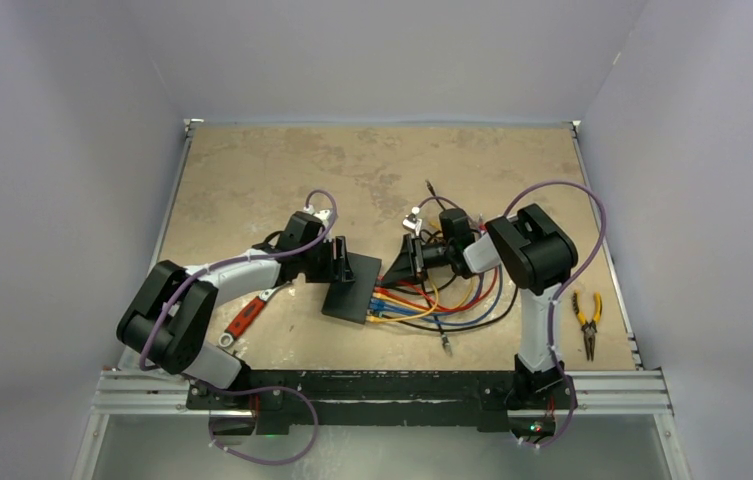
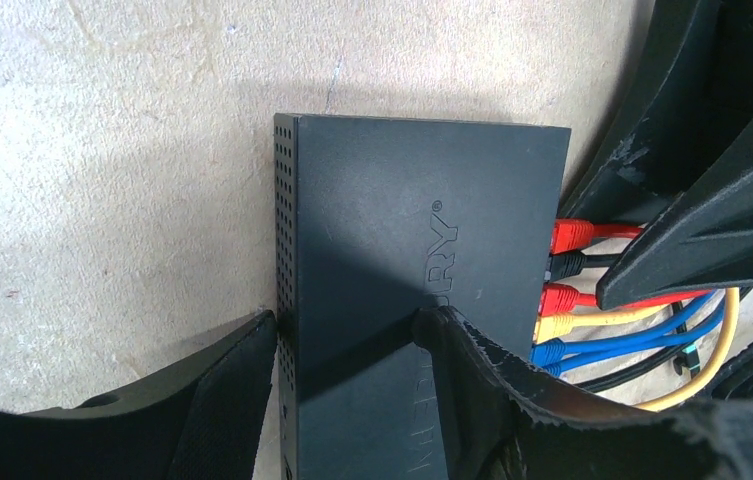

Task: Pull the plug from the switch port
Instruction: Pull the connector from the switch port.

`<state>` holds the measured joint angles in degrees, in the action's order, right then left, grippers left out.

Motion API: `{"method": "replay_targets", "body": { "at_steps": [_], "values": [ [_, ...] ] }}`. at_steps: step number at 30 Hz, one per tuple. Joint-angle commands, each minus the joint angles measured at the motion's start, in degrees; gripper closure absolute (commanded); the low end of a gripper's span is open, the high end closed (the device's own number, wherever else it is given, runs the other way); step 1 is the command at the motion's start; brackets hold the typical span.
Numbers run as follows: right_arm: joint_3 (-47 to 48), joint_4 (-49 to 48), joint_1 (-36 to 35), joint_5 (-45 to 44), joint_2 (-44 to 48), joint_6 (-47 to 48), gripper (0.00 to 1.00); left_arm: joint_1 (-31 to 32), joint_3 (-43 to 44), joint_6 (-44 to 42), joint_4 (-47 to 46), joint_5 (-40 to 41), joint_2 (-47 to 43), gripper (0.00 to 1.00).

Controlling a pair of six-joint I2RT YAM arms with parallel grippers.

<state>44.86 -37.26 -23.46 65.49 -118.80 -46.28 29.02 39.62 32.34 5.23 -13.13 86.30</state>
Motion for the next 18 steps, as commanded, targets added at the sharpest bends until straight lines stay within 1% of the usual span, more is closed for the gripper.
{"method": "replay_targets", "body": {
  "at_steps": [1, 6, 8, 16, 18],
  "values": [
    [1.4, -3.2, -1.7, -4.7, -4.1, 2.2, 0.56, 0.6, -1.7, -0.2, 1.3, -2.9, 2.7, 0.45],
    [2.9, -3.8, -2.1, -4.9, -5.4, 2.2, 0.57, 0.6, -1.6, -0.4, 1.1, -3.1, 2.7, 0.45],
    [3.6, -4.1, -2.4, -4.9, -6.0, 2.0, 0.59, 0.7, -1.6, -0.4, 1.0, -3.3, 2.7, 0.45],
    [5.4, -3.5, -2.8, -5.8, -7.7, 2.8, 0.73, 0.7, -1.9, -1.3, 1.5, -3.4, 1.9, 0.42],
    [5.3, -3.5, -2.9, -6.0, -7.8, 2.9, 0.79, 0.7, -1.9, -1.8, 2.2, -3.0, 1.3, 0.4]
  ]
}}
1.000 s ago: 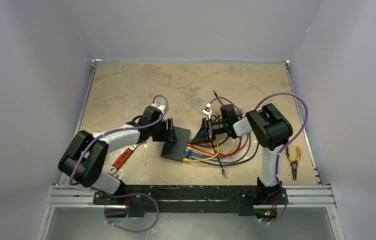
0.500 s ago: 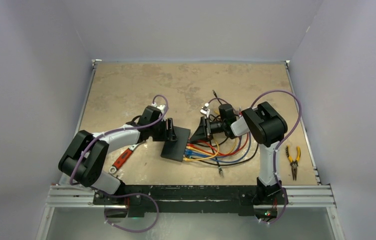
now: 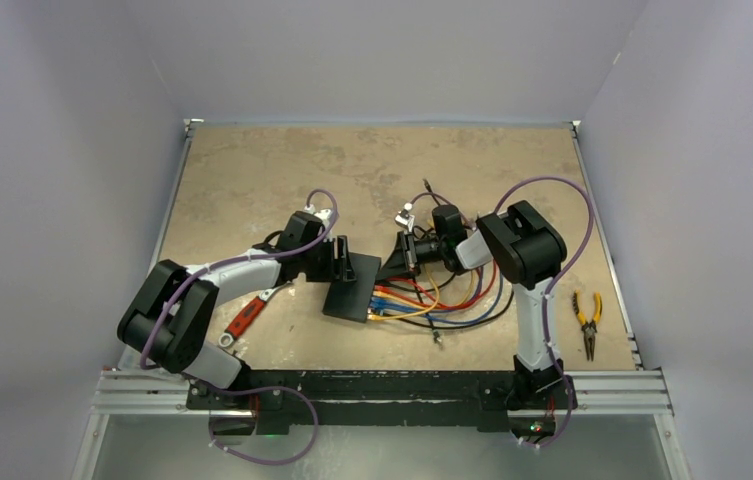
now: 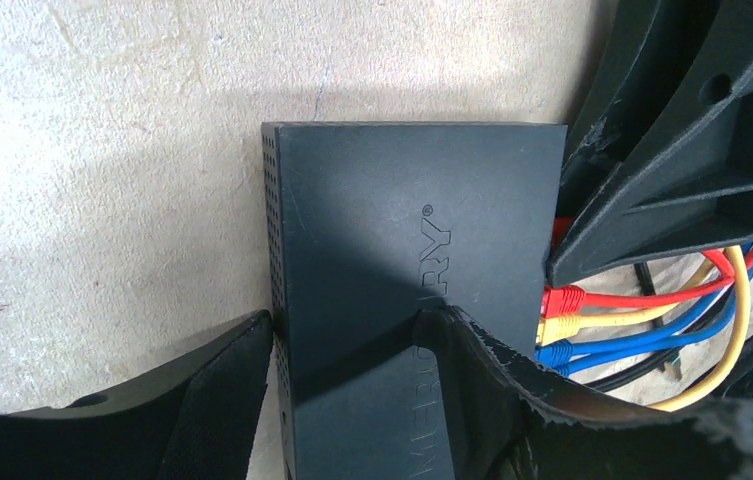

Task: Pull the plug from the switch port
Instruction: Pull the connector from the switch port.

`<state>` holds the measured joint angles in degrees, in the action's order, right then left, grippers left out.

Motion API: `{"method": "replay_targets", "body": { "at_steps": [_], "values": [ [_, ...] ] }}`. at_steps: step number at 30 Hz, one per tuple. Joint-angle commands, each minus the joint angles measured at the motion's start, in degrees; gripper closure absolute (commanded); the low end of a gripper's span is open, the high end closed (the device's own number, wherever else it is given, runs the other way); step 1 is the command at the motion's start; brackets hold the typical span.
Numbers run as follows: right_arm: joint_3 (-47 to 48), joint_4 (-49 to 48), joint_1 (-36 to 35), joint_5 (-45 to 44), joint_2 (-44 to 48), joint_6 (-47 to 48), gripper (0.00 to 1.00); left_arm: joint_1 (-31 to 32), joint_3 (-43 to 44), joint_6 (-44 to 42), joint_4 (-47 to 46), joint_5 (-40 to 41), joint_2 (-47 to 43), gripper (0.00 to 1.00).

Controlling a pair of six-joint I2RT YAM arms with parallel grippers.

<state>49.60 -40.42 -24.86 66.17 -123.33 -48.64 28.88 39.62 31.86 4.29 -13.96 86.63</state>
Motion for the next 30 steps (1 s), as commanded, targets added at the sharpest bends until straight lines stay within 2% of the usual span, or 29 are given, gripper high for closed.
{"method": "replay_targets", "body": {
  "at_steps": [1, 4, 5, 15, 16, 18, 23, 30],
  "values": [
    [0.3, -0.4, -1.4, -6.8, -3.3, 5.4, 0.85, 1.0, -1.7, -1.8, 3.6, -1.9, 0.7, 0.38],
    [-0.3, -0.6, -1.4, -7.0, -2.9, 5.7, 0.98, 2.0, -1.1, -3.6, 5.6, -0.6, -0.3, 0.32],
    [-0.6, -0.5, -1.4, -7.0, -2.8, 5.9, 1.0, 2.3, -1.0, -4.0, 6.2, -0.1, -0.7, 0.31],
    [-1.6, -1.6, -1.4, -7.4, -2.5, 6.1, 1.0, 5.6, -1.3, -7.8, 10.2, 1.1, -5.3, 0.16],
    [-1.6, -1.6, -1.4, -7.4, -2.5, 6.2, 1.0, 5.9, -1.4, -7.9, 10.1, 0.5, -5.6, 0.07],
    [-1.6, -1.5, -1.4, -7.3, -2.6, 6.2, 1.0, 6.5, -1.2, -8.1, 9.7, -0.9, -5.6, 0.01],
    [-1.5, -1.3, -1.5, -7.3, -2.9, 6.5, 1.0, 8.9, -0.3, -8.7, 10.6, 1.0, -4.1, 0.01],
    [-1.5, -0.4, -1.3, -7.6, -2.9, 7.3, 1.0, 13.3, 3.1, -9.0, 13.8, 9.0, -1.4, 0.01]
  ]
}}
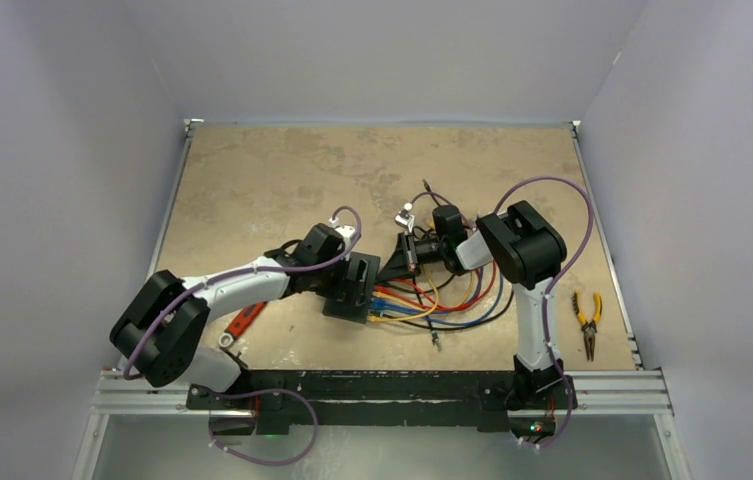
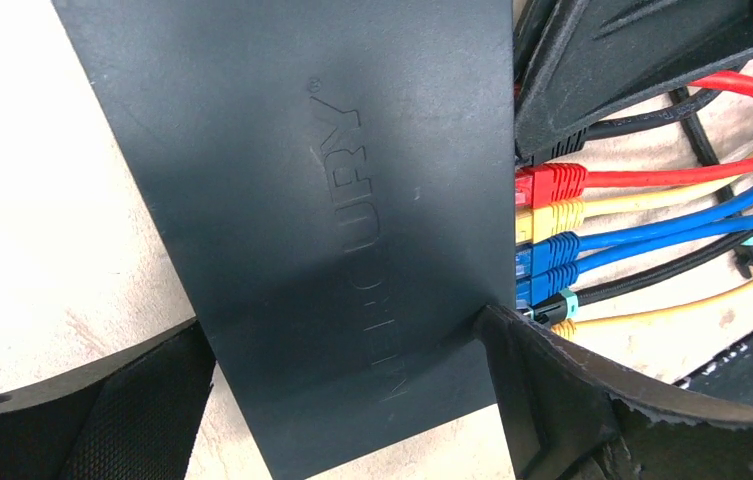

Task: Pull the plug from the switch port
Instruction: Pull the connector from the switch port.

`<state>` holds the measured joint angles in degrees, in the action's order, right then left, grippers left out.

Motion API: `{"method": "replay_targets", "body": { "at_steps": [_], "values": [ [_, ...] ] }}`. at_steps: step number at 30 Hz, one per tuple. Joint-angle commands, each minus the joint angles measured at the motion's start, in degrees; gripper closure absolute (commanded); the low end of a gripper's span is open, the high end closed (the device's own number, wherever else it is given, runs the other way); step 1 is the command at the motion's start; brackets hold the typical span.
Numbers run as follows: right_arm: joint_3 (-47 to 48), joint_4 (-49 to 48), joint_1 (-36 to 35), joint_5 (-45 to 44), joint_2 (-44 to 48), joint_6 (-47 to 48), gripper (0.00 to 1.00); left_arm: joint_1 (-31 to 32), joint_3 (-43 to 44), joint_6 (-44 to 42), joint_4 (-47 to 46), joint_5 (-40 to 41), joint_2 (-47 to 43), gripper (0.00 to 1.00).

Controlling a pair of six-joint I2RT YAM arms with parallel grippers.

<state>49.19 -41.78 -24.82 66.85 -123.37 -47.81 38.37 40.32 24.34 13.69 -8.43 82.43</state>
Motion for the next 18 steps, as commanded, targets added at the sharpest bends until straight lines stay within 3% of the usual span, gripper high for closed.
{"method": "replay_targets", "body": {
  "at_steps": [1, 9, 18],
  "values": [
    [-1.1, 1.2, -1.4, -8.4, -2.8, 6.7, 1.0, 4.5, 2.8, -1.6, 4.6, 4.4, 2.9, 0.01],
    [-1.2, 1.8, -1.4, -8.7, -3.1, 7.3, 1.0, 9.8, 7.3, 0.1, 9.5, 18.4, 2.1, 0.01],
    [-1.2, 2.4, -1.5, -8.9, -3.3, 7.8, 1.0, 12.4, 9.5, 1.2, 9.0, 23.7, -0.3, 0.01]
  ]
}}
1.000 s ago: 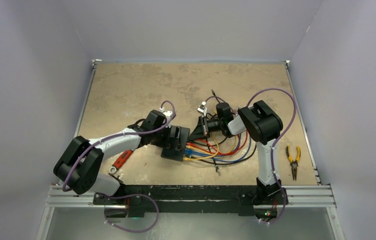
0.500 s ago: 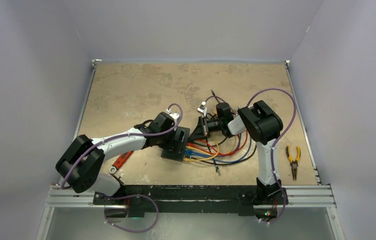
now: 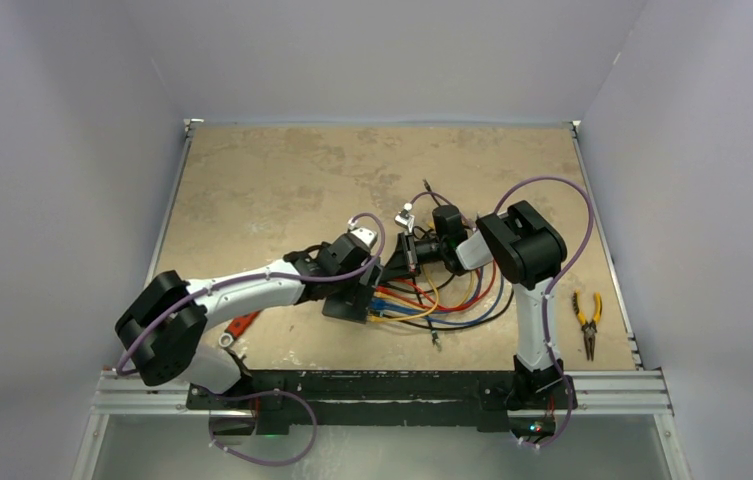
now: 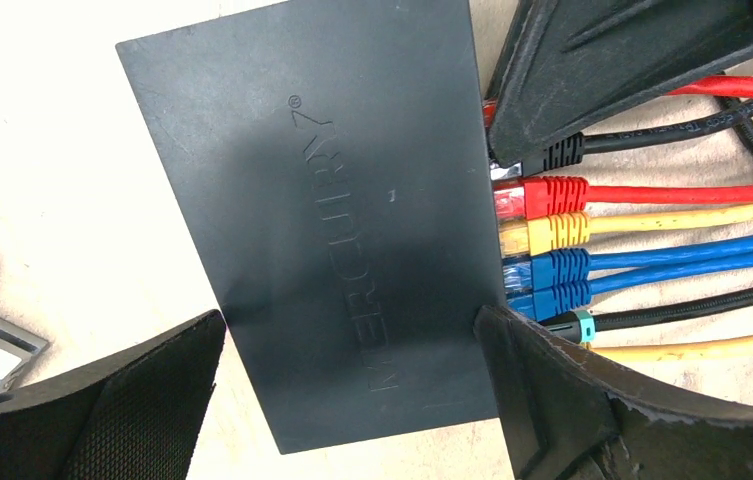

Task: Pull the plug from the switch port
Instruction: Pull the connector from the switch port.

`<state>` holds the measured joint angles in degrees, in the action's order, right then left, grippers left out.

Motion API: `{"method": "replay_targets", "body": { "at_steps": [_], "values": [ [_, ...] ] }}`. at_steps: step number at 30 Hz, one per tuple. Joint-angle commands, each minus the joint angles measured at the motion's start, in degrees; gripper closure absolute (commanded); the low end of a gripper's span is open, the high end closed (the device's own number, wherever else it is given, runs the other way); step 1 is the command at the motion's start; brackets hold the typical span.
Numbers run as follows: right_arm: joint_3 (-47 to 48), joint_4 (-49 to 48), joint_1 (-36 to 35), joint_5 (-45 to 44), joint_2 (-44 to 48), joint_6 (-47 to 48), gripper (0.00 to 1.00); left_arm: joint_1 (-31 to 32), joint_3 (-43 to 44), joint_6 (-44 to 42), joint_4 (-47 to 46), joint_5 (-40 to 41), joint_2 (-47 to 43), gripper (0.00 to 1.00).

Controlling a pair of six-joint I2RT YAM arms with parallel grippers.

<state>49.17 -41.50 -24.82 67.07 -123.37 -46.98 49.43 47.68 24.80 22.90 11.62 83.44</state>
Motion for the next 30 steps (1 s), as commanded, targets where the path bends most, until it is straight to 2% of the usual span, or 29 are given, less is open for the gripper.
{"method": "replay_targets", "body": {
  "at_steps": [1, 10, 15, 20, 25, 30],
  "values": [
    [-1.2, 2.2, -1.5, -9.1, -3.3, 7.0, 1.0, 1.8, 2.3, 0.8, -0.6, 3.7, -1.1, 0.0],
    [-1.0, 3.0, -1.5, -9.1, -3.3, 7.7, 1.0, 3.4, 2.8, 2.3, -3.4, 4.1, 1.8, 0.1],
    [-1.0, 3.2, -1.4, -9.1, -3.4, 7.8, 1.0, 3.4, 2.6, 2.4, -3.5, 5.2, 2.3, 0.19],
    [-1.1, 3.3, -1.5, -9.0, -3.1, 8.0, 1.0, 3.4, 2.5, 2.2, -2.5, 6.6, 3.4, 0.2],
    [-0.9, 4.7, -1.4, -9.1, -2.6, 8.9, 1.0, 3.5, 1.8, 2.5, -2.8, 7.0, 4.5, 0.14],
    [-0.7, 6.8, -1.4, -9.5, -1.9, 10.4, 1.0, 3.5, 1.9, 3.0, -1.1, 10.3, 6.3, 0.2]
  ]
}}
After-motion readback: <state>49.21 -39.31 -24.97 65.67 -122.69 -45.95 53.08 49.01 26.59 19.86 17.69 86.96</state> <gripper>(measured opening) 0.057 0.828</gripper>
